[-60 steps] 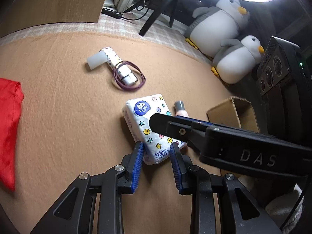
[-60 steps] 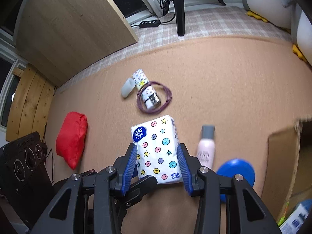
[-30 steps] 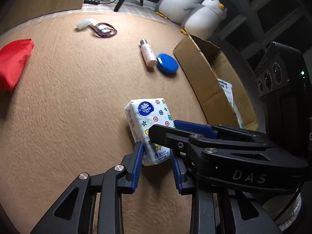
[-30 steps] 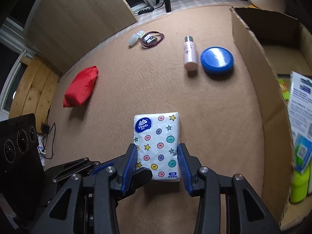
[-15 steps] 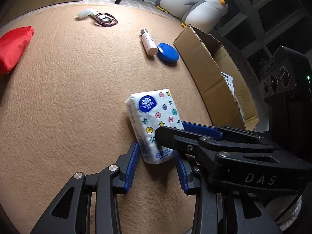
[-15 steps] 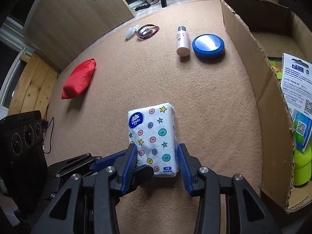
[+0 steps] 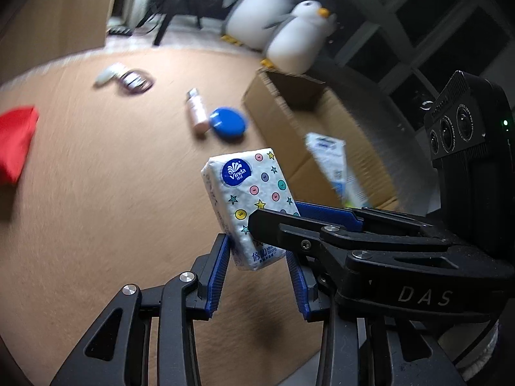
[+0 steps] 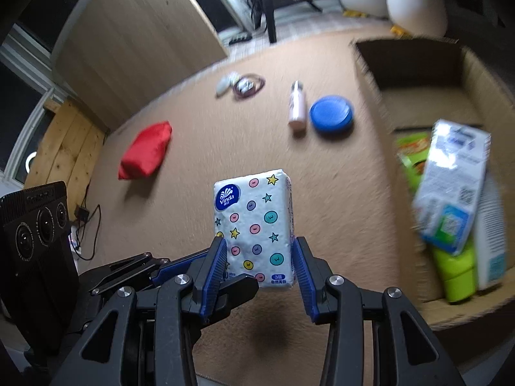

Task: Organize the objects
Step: 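Lift the tissue pack with the right tool and carry it into the box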

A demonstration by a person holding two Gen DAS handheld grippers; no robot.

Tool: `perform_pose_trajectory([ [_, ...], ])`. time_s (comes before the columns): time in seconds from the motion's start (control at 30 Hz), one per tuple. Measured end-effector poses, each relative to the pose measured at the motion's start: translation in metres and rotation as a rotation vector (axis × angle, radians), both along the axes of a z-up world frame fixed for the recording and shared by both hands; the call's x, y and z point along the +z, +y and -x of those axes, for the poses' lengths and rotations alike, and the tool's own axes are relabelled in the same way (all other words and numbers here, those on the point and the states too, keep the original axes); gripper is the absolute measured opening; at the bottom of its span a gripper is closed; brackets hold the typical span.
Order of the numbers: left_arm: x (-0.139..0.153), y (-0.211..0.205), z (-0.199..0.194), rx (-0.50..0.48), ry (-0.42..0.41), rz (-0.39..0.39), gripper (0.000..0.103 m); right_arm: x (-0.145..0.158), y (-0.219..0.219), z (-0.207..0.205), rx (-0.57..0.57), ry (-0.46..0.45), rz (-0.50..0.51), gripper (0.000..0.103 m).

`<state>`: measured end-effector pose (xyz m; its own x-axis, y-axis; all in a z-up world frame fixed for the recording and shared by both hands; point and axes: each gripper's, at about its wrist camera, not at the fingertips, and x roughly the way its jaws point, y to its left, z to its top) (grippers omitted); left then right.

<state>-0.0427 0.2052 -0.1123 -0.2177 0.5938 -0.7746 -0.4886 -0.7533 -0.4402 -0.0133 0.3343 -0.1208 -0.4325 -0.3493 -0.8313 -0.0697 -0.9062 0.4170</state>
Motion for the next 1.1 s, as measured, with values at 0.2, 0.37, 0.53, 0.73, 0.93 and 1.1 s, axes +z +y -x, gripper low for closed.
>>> perform_pose_trajectory([
  [0.2,0.023,0.041,-0.005,-0.077,0.045,-0.020,0.038,0.027,0.035,-0.016,-0.066,0.050,-0.037,0.039],
  [0.37,0.031,0.078,-0.009,-0.140,0.067,-0.030,0.038,0.037,0.067,-0.027,-0.129,0.068,-0.055,0.039],
  [0.53,0.033,0.115,-0.010,-0.190,0.070,-0.038,0.038,0.039,0.099,-0.035,-0.192,0.071,-0.065,0.039],
  [0.73,0.028,0.150,-0.015,-0.243,0.074,-0.026,0.038,0.034,0.127,-0.042,-0.249,0.057,-0.073,0.039],
  [0.93,0.023,0.166,-0.015,-0.267,0.064,-0.012,0.059,0.030,0.141,-0.048,-0.294,0.056,-0.077,0.040],
  [1.1,0.022,0.164,-0.017,-0.268,0.083,0.004,0.072,0.031,0.149,-0.051,-0.338,0.060,-0.082,0.057],
])
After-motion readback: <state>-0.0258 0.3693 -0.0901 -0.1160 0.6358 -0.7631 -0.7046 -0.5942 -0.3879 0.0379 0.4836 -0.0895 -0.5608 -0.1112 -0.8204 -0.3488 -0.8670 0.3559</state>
